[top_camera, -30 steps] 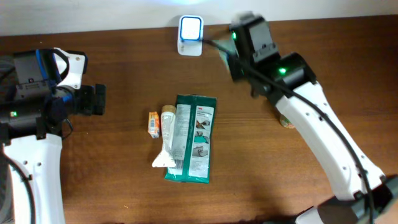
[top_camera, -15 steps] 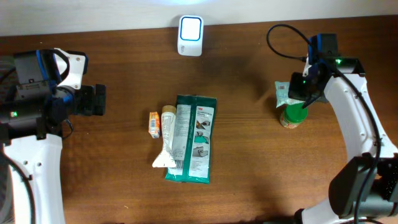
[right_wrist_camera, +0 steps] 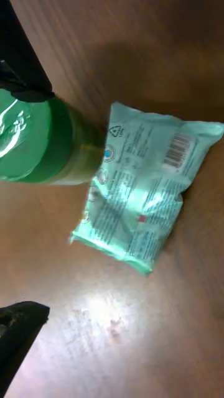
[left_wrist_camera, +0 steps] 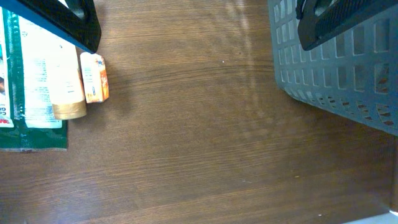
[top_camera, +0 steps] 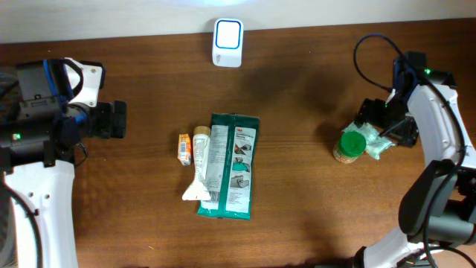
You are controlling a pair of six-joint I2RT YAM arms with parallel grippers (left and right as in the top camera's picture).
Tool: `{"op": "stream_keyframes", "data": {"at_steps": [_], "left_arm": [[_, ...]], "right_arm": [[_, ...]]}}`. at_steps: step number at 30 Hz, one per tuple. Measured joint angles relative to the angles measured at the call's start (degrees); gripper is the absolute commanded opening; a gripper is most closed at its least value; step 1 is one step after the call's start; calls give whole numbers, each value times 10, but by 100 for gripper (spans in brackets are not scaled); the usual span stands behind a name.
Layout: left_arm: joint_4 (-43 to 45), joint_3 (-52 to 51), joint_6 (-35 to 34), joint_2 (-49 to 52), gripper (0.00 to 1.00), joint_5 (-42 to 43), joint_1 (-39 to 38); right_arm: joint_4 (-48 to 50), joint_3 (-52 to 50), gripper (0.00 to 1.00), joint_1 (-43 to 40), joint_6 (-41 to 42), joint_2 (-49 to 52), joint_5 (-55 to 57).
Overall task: Scan the item barcode
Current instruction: 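Carry the packet right and release it beside the jar, then reach the right gripper to the 3M gloves pack and grasp it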
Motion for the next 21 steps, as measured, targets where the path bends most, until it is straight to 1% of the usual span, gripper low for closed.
{"op": "stream_keyframes", "data": {"at_steps": [2, 13, 14, 16, 18, 21], "left_arm": [[0, 0, 0, 0, 99, 0, 0], [0, 0, 0, 0, 99, 0, 0], [0, 0, 0, 0, 99, 0, 0], [0, 0, 0, 0, 99, 0, 0], [0, 0, 0, 0, 99, 0, 0], [0, 0, 0, 0, 99, 0, 0]], "right_arm": [[-6, 16, 98, -1, 10, 0, 4], [-15, 22, 98, -1, 10, -9, 4], [-28, 36, 98, -1, 3, -19, 0], [-61, 85, 98, 0, -36, -56, -40], [-80, 103, 99, 15, -65, -92, -72], [-91, 105, 98, 87, -97, -113, -131]]}}
